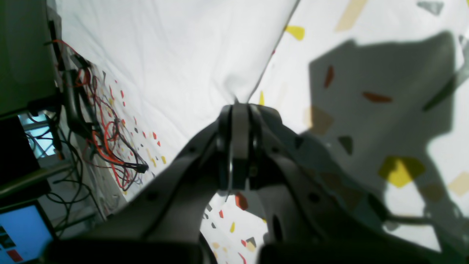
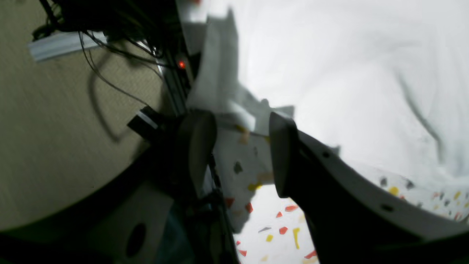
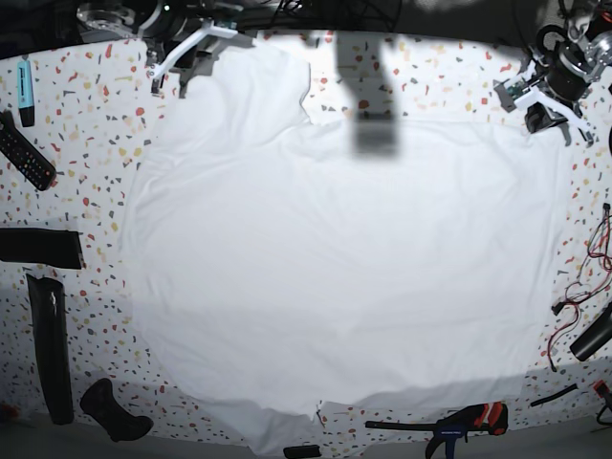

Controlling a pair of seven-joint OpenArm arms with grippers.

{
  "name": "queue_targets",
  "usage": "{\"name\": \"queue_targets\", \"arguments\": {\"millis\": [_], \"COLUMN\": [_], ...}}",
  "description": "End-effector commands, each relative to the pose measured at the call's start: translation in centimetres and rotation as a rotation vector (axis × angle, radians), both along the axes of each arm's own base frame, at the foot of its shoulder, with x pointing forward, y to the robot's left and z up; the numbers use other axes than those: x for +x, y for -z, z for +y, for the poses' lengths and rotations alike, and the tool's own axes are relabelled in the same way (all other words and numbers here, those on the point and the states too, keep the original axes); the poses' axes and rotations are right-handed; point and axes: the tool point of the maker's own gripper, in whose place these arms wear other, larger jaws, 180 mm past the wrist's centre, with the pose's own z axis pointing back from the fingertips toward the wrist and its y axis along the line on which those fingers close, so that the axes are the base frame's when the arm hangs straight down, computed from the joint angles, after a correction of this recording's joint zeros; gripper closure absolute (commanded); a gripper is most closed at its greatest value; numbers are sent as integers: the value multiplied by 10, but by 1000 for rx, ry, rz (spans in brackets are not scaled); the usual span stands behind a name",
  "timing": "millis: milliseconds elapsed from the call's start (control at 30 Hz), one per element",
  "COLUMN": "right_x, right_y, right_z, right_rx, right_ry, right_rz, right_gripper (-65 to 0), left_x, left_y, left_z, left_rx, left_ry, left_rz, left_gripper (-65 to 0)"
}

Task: Fold the T-shirt properly
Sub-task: 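Lower both grippers onto the shirt's collar-side edge and pinch the fabric, then pull the grasped collar edge toward the hem with both grippers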

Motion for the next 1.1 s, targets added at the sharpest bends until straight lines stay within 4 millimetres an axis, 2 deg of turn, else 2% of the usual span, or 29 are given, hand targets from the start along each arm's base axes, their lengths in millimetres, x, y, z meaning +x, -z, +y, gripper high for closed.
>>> {"name": "queue_targets", "arguments": {"millis": [0, 100, 133, 200, 267, 367, 533, 700, 900, 1067], "right_x": [3, 6, 4, 1, -3, -3, 7, 27, 71, 115], "right_y": [-1, 3, 3, 3, 2, -7, -37, -56, -75, -107], "right_z": [3, 9, 13, 18, 17, 20, 39, 39, 10, 12], "right_rx": [8, -2, 4, 13, -9, -3, 73, 95, 112, 288], "right_ry": [-15, -27, -31, -38, -22, 3, -4, 71, 240, 339], "right_rz": [-16, -40, -37, -29, -7, 6, -61, -145, -271, -307], "right_gripper": [-282, -262, -225, -109, -2, 0, 0, 0, 0, 0], "left_x": [4, 4, 4, 4, 4, 5, 16, 21, 29, 47], "left_y": [-7, -7, -7, -7, -7, -7, -20, -28, -38, -51], "left_z": [1, 1, 1, 2, 1, 1, 7, 12, 10, -7], "left_rx": [8, 8, 8, 9, 9, 9, 23, 37, 29, -31], "left_ry": [14, 13, 13, 14, 14, 13, -14, -37, -33, 15], "left_rz": [-18, -18, -18, -18, -18, -21, -113, -163, -225, -295], "left_gripper": [0, 0, 0, 0, 0, 0, 0, 0, 0, 0]}}
